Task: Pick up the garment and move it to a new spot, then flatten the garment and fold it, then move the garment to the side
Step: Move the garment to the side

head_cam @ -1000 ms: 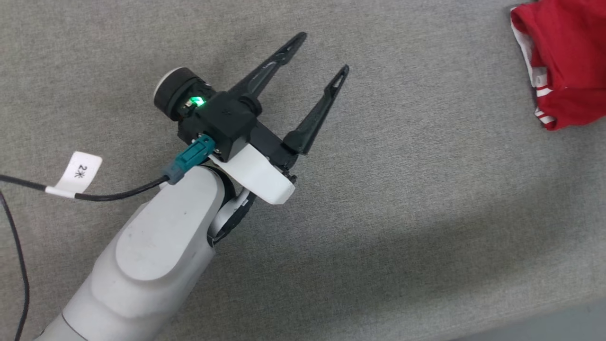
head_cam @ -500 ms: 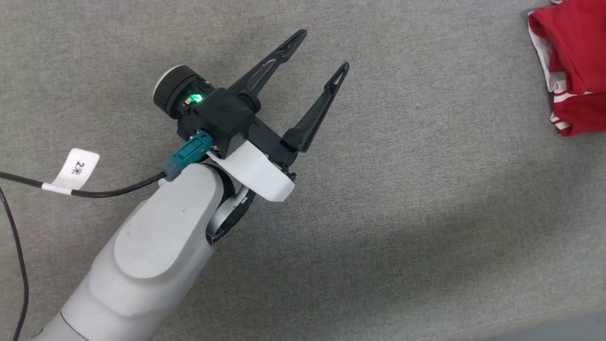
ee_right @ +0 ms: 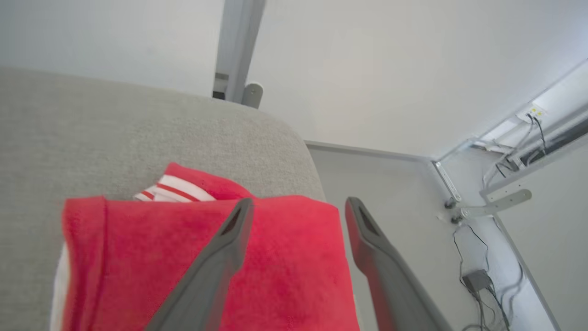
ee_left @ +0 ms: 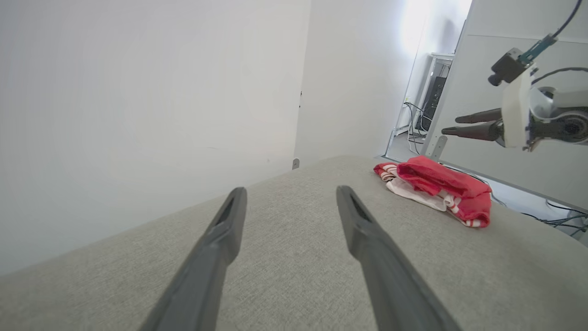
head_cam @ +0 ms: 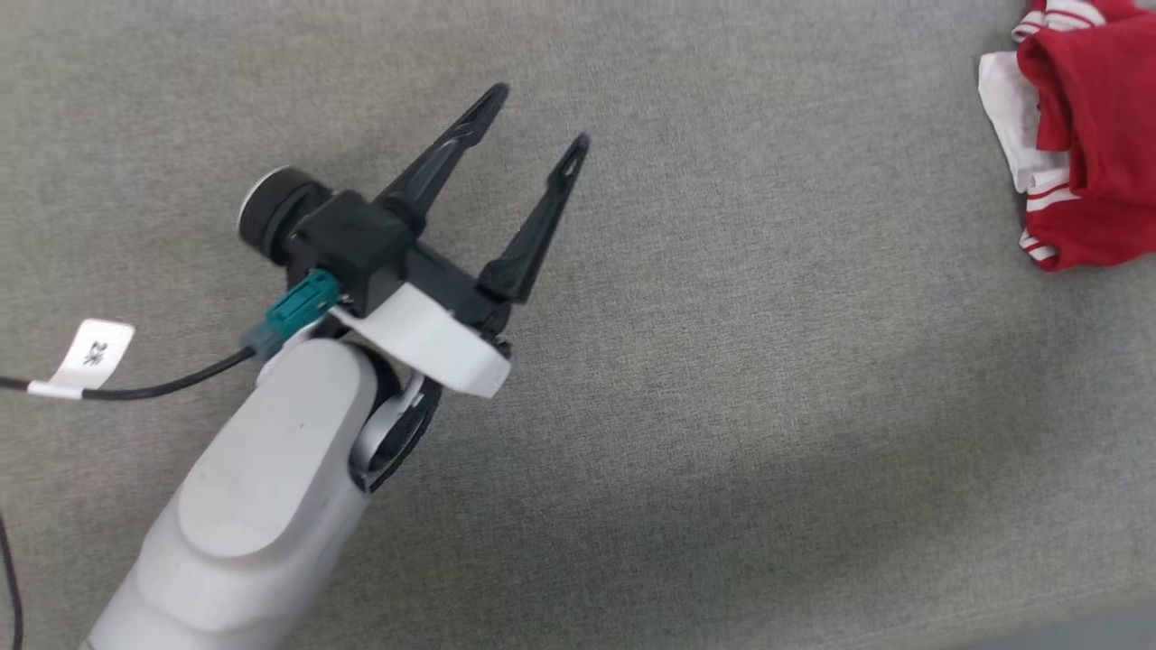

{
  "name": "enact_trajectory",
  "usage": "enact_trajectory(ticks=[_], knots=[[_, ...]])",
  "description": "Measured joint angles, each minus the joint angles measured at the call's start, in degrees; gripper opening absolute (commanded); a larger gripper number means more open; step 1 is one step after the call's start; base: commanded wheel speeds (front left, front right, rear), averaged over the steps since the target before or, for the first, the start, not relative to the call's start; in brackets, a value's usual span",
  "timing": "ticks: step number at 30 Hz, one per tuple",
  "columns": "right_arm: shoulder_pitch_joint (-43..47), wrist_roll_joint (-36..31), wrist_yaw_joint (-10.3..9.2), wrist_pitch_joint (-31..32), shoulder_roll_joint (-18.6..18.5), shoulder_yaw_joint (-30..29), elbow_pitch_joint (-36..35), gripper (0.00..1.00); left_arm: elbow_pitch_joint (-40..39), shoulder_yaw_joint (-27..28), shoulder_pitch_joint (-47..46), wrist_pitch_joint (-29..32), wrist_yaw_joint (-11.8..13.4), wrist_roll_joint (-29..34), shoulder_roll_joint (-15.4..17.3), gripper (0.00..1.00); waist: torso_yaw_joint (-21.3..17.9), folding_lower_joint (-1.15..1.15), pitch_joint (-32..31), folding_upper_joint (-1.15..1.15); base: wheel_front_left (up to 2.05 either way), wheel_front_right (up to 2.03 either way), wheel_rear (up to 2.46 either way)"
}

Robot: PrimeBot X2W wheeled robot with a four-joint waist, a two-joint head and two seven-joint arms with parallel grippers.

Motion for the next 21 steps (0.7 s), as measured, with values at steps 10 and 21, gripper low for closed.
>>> enact_trajectory(ticks=[10, 21], knots=[[4.1, 6.2, 0.0, -6.4, 4.3, 3.6, -6.3, 1.0, -0.1, 7.3, 7.0, 0.0, 0.0, -2.0, 0.5, 1.0, 2.0, 0.0, -4.7, 0.0, 0.0, 0.0, 0.0], [14.7, 9.7, 0.0, -9.8, 7.1, 5.6, -17.1, 1.0, -3.6, 19.7, 16.9, 0.0, 0.0, 2.2, -1.5, 1.0, 5.0, 0.0, -10.4, 0.0, 0.0, 0.0, 0.0]])
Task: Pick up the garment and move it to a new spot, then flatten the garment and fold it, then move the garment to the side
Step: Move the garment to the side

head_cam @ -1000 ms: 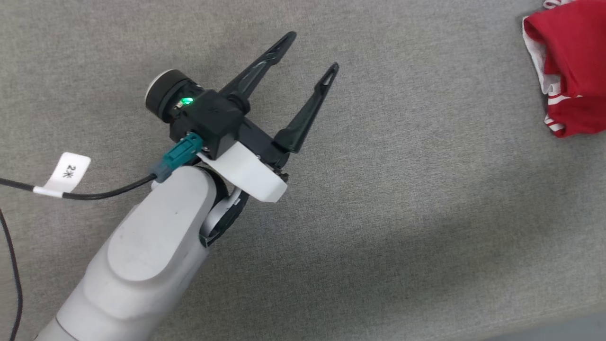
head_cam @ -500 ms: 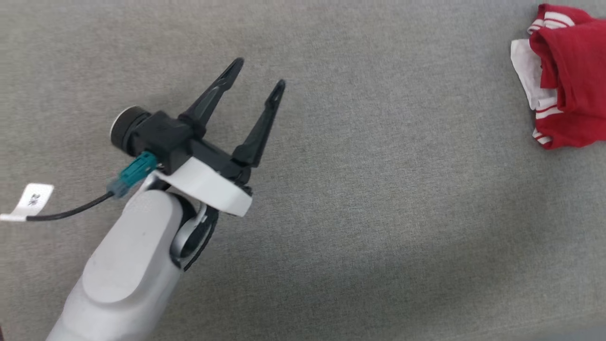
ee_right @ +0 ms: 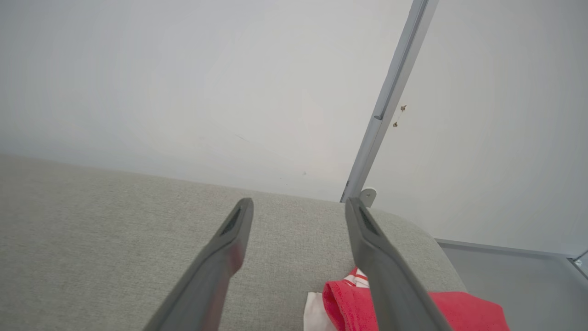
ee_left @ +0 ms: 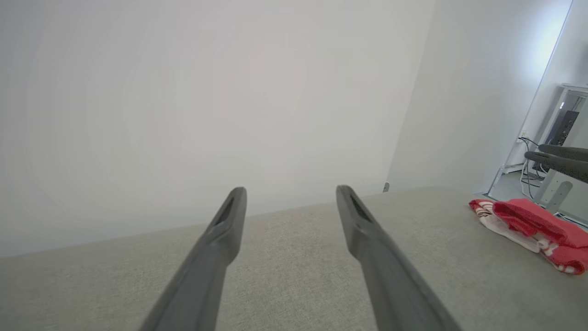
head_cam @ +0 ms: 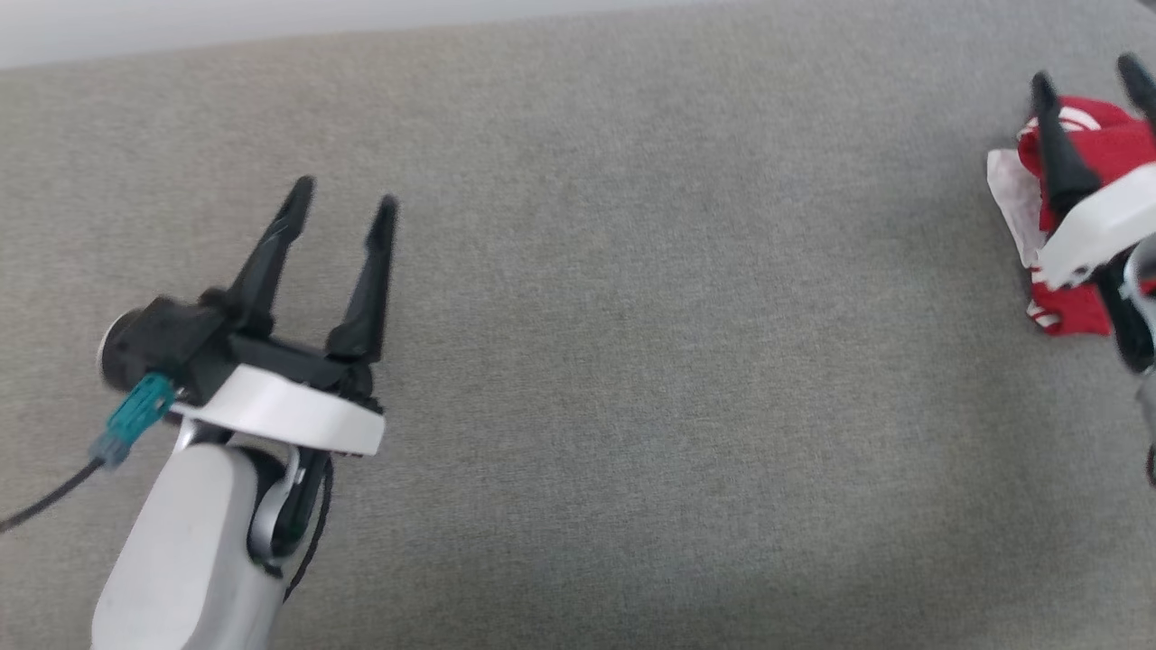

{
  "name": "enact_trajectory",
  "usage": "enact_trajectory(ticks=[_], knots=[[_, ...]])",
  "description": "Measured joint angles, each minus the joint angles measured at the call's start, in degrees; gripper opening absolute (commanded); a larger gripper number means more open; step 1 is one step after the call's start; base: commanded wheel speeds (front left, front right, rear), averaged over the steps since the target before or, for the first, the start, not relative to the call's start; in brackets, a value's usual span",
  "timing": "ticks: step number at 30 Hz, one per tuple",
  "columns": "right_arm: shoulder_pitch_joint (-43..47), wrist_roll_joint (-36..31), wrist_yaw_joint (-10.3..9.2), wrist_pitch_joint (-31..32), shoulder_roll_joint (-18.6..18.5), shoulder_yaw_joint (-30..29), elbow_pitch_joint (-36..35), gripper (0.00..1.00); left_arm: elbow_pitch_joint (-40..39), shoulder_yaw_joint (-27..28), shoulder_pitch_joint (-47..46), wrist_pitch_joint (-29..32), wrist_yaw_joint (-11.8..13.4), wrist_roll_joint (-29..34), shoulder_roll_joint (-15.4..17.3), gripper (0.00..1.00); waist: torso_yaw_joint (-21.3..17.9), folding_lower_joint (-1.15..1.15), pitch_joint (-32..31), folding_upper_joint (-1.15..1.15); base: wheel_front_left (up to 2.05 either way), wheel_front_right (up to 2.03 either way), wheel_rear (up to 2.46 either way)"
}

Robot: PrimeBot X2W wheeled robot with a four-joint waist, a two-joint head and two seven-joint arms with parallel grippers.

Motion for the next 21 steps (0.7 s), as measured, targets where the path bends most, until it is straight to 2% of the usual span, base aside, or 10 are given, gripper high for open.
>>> enact_trajectory(ticks=[9, 21], knots=[[12.9, -0.5, 0.0, -1.0, 3.1, -6.0, -11.3, 1.0, -2.7, 9.7, 9.4, 0.0, 0.0, 4.1, -3.1, 1.0, 2.4, 0.0, -4.6, 0.0, 0.0, 0.0, 0.0], [30.7, -4.1, 0.0, -1.0, 9.0, -14.2, -25.2, 1.0, -5.5, 16.1, 20.4, 0.0, 0.0, 5.9, -5.4, 1.0, 4.6, 0.0, -10.1, 0.0, 0.0, 0.0, 0.0]])
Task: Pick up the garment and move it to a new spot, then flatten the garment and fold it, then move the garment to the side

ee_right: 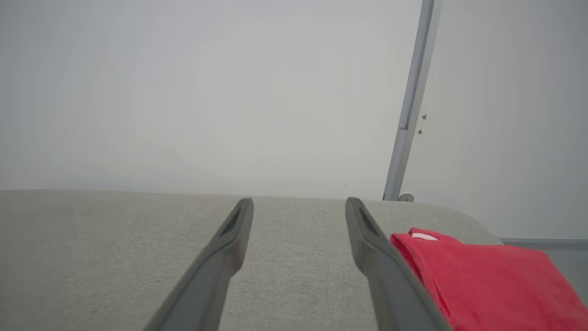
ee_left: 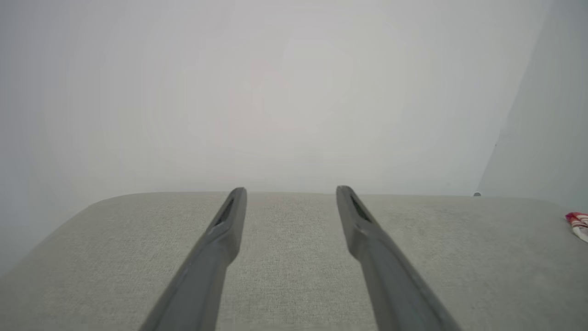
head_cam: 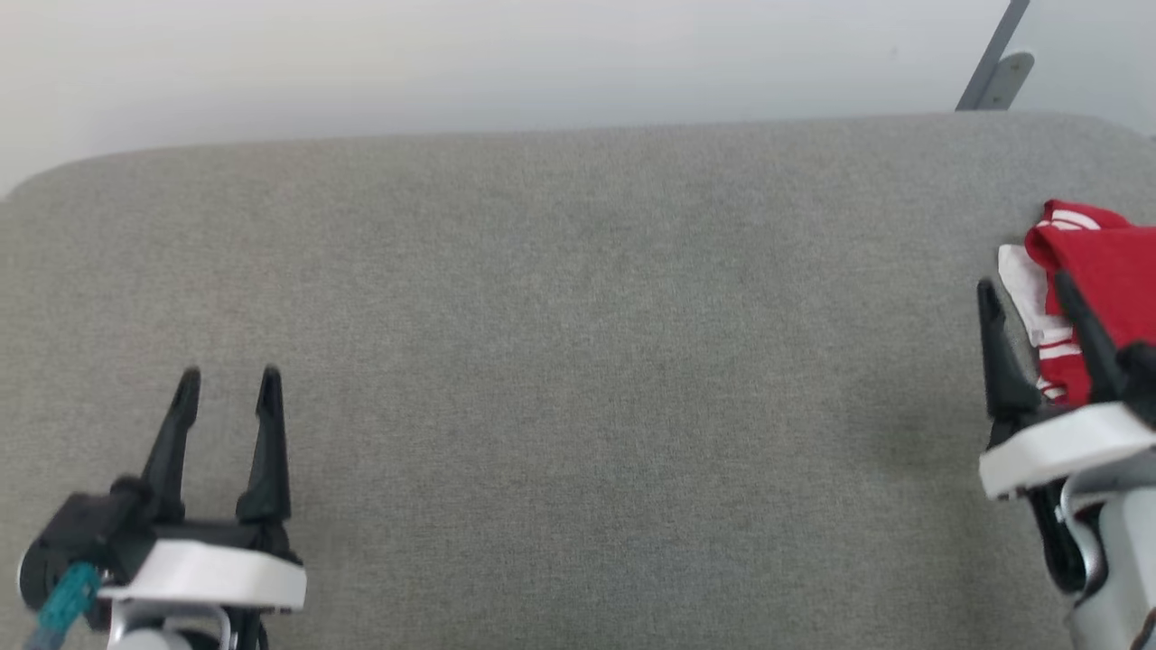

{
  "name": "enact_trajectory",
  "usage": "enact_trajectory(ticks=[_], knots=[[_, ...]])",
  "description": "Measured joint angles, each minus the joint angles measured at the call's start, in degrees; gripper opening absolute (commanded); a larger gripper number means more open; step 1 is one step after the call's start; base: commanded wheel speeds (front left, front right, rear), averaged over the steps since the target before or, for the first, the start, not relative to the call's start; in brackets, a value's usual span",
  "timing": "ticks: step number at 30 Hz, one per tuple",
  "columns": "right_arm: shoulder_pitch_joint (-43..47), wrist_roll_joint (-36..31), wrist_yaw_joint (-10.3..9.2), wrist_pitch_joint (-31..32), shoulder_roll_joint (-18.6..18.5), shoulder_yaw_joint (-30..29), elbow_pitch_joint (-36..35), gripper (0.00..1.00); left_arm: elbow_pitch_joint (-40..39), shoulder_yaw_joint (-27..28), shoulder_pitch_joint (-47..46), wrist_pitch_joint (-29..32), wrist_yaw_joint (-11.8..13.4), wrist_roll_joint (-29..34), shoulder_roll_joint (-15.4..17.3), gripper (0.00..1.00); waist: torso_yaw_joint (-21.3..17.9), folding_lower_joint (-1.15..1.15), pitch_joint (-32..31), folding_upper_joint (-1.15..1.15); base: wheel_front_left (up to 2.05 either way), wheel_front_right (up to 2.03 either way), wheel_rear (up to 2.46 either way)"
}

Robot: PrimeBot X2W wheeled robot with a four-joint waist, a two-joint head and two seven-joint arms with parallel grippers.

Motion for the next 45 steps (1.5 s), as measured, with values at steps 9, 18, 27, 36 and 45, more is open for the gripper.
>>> enact_trajectory(ticks=[9, 18, 27, 36, 45], knots=[[9.5, -1.9, 0.0, 1.4, 3.6, -3.0, -7.2, 1.0, -0.6, 3.0, 6.8, 0.0, 0.0, 0.1, -1.9, 1.0, 0.7, 0.0, -3.5, 0.0, 0.0, 0.0, 0.0], [16.8, -3.4, -0.01, 1.9, 6.9, -4.5, -12.1, 1.0, -0.6, 4.7, 10.4, 0.0, 0.0, 0.0, -3.2, 1.0, 1.4, 0.0, -6.2, 0.0, 0.0, 0.0, 0.0], [20.3, -4.3, -0.01, 2.1, 8.6, -4.7, -14.4, 1.0, -0.5, 5.1, 11.8, 0.0, 0.0, -0.1, -3.7, 1.0, 1.9, 0.0, -7.2, 0.0, 0.0, 0.0, 0.0], [22.4, -4.5, -0.01, 2.5, 10.1, -5.1, -16.0, 1.0, -0.6, 4.9, 12.1, 0.0, 0.0, -0.1, -4.3, 1.0, 2.3, 0.0, -7.4, 0.0, 0.0, 0.0, 0.0], [22.7, -4.7, -0.01, 3.1, 10.8, -5.4, -16.9, 1.0, -0.9, 4.4, 12.1, 0.0, 0.0, -0.2, -4.5, 1.0, 2.4, 0.0, -7.6, 0.0, 0.0, 0.0, 0.0]])
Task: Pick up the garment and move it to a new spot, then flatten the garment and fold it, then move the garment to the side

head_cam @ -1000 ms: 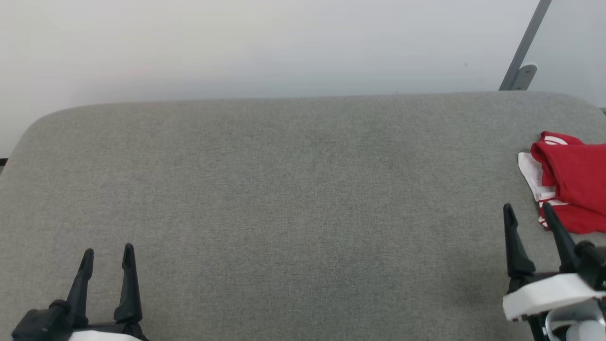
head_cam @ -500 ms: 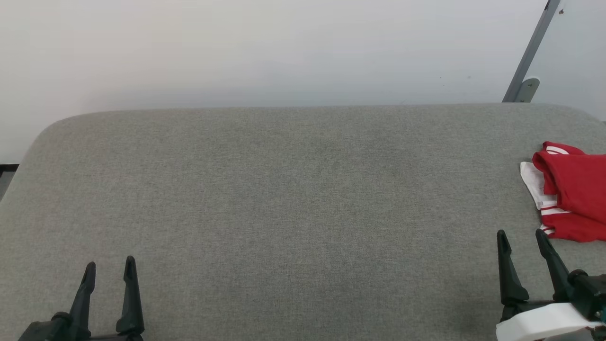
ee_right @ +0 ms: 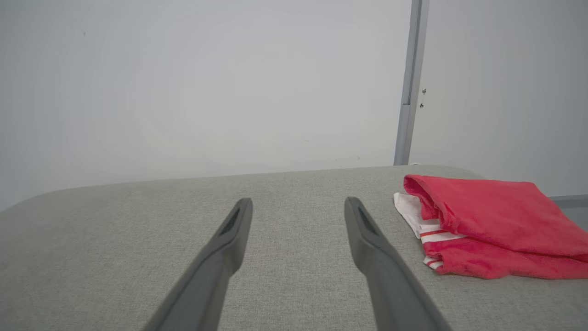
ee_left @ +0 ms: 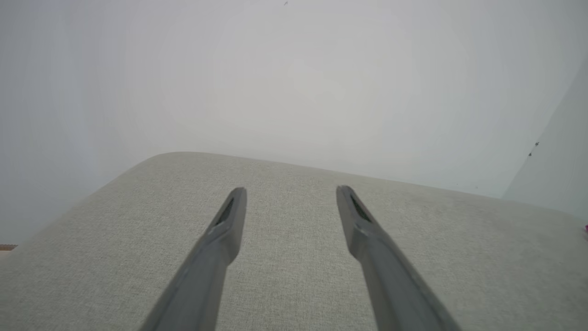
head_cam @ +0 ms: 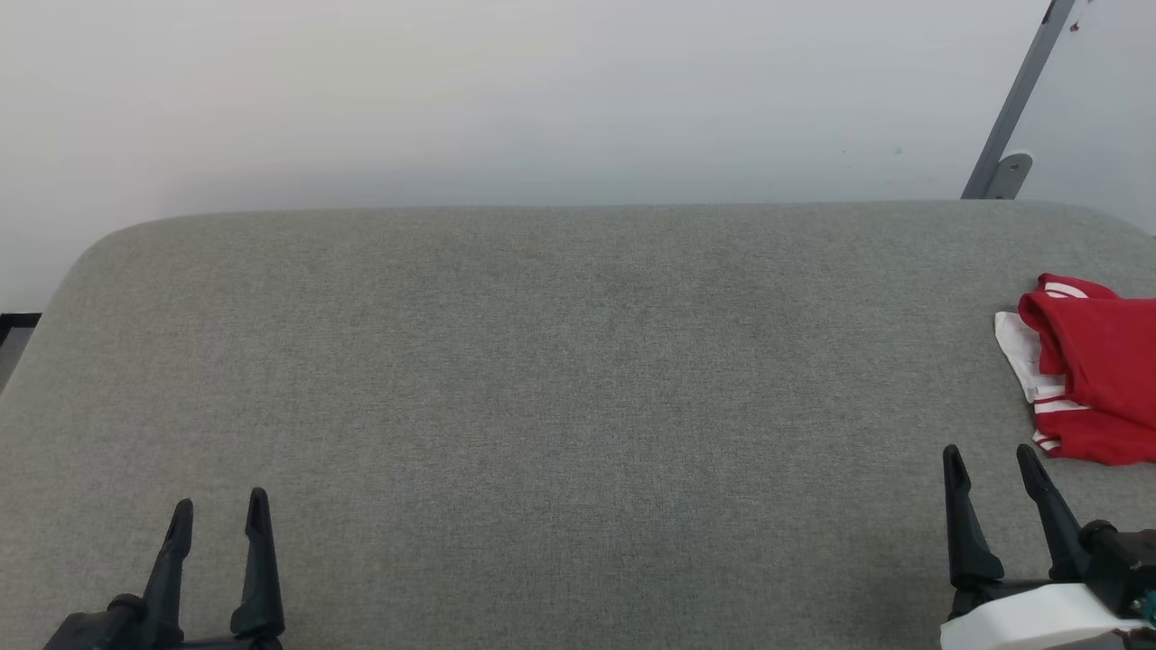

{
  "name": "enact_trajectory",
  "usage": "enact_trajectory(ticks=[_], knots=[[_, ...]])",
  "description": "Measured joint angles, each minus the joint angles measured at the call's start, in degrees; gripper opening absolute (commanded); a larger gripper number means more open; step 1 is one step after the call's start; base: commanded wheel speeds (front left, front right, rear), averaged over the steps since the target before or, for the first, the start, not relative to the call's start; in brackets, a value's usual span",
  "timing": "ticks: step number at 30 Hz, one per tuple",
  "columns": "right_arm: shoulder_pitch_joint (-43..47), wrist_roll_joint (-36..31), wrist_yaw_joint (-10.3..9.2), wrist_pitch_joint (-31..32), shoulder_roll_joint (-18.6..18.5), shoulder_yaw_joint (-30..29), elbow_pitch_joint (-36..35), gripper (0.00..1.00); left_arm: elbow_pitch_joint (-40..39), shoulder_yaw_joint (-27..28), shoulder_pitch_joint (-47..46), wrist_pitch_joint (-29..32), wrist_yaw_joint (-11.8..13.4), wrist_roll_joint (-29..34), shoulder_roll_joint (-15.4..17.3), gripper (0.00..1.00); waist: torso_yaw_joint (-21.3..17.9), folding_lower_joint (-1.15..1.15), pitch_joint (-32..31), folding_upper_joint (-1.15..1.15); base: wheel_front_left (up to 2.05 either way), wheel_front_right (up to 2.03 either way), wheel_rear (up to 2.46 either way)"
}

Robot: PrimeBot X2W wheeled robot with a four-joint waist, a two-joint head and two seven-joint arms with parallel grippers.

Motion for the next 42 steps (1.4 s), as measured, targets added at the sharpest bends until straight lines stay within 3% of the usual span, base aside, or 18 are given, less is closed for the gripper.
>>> enact_trajectory(ticks=[4, 5, 10, 42], knots=[[0.1, 0.0, 0.0, 0.3, 0.3, -0.1, -0.2, 1.0, -0.2, 0.0, 0.0, 0.0, 0.0, -0.2, -0.1, 1.0, 0.0, 0.0, -0.1, 0.0, 0.0, 0.0, 0.0], [0.1, -0.1, 0.0, 0.4, 0.3, -0.1, -0.2, 0.0, -0.4, 0.2, 0.0, 0.0, 0.0, -0.2, -0.2, 0.0, 0.0, 0.0, -0.1, 0.0, 0.0, 0.0, 0.0], [0.9, 0.5, 0.0, 0.7, 0.9, 0.2, 2.3, 0.0, 2.1, -0.2, 0.0, 0.4, 0.0, -0.8, -1.3, 0.0, 0.0, 0.0, -0.1, 0.0, 0.0, 0.0, 0.0], [-3.0, 31.6, -0.01, 7.3, 1.3, 0.0, 5.0, 0.0, 5.9, -0.1, -4.9, 8.5, 0.0, -30.0, -2.3, 0.0, -0.4, 0.0, 0.2, 0.0, 0.0, 0.0, 0.0]])
